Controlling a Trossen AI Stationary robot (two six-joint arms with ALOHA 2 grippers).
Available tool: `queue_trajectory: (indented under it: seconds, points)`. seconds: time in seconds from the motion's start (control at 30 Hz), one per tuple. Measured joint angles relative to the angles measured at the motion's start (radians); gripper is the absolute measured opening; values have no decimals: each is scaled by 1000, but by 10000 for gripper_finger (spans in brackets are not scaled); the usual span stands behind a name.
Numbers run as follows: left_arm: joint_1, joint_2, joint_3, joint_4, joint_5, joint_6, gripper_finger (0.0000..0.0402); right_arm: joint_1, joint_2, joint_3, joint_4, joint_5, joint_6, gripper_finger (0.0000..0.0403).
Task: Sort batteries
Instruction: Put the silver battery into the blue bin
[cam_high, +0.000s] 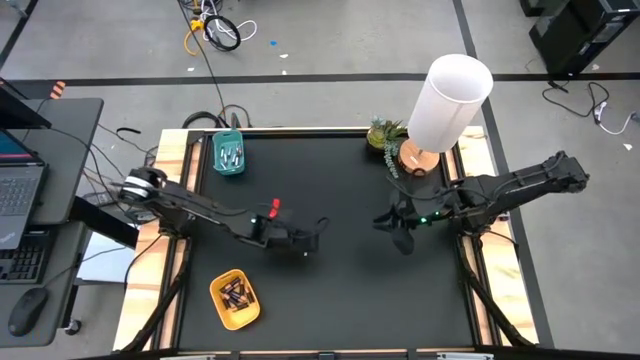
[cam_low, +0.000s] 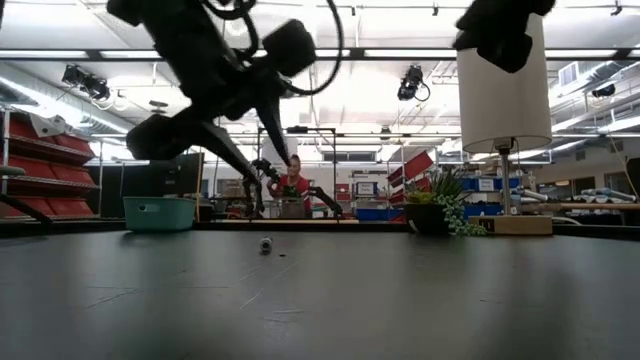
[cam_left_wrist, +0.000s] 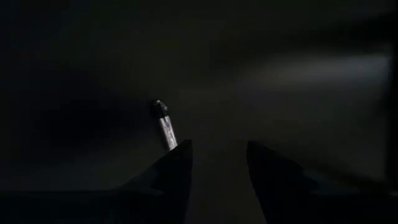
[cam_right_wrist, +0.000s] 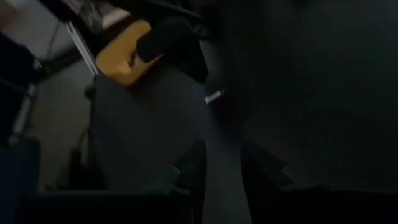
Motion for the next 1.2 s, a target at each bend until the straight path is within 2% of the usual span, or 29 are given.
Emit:
queue_trajectory:
  seconds: [0.13, 0.33, 0.53, 0.83, 1.03, 1.2]
  points:
    - [0, 95, 121, -117, -5, -24, 157, 20, 0, 0, -43, -9, -51, 87]
    - [0, 244, 349, -426, -6, -25, 153, 47, 0, 0, -43, -42, -92, 87]
    - [0, 371, 487, -518, -6, -48, 153, 72, 0, 0, -43, -51, -110, 87]
    - [-10, 431, 509, -597, -48, -184, 153, 99, -2, 0, -50, -54, -122, 87]
    - [-10, 431, 501, -575, -69, -203, 153, 106, -2, 0, -73, -72, -151, 87]
    - [-10, 436, 450, -519, -40, -207, 152, 106, -2, 0, -73, -72, -157, 87]
